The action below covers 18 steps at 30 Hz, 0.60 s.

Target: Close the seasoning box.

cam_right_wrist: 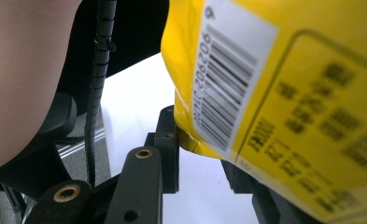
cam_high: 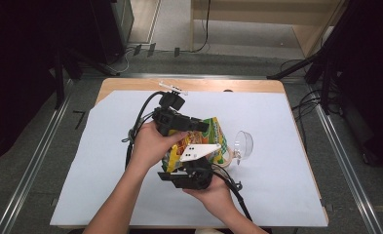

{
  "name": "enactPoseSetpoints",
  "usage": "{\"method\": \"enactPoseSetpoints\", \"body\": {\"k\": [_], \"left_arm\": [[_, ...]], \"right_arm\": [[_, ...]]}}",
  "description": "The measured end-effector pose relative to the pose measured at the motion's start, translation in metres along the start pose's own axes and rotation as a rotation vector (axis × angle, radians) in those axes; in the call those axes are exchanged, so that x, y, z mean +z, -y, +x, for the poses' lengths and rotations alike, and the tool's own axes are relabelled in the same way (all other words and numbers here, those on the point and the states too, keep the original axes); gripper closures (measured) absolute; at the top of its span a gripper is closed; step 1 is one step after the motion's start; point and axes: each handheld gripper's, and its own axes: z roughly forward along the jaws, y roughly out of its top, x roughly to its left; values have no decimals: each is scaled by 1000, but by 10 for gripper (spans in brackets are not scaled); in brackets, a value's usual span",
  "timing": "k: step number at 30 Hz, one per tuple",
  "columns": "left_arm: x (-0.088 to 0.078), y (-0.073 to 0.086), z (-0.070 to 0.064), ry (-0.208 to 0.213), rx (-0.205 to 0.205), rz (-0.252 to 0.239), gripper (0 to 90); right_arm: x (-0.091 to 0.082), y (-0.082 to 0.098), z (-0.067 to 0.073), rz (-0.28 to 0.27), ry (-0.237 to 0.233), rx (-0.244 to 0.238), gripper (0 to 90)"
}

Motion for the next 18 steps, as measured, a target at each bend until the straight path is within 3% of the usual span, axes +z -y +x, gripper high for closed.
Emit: {"method": "enactPoseSetpoints", "body": {"k": [18], "left_arm": [[0,1,3,6,-13,2,697]], "right_arm": [[1,1,0,2,2,-7,718]]}}
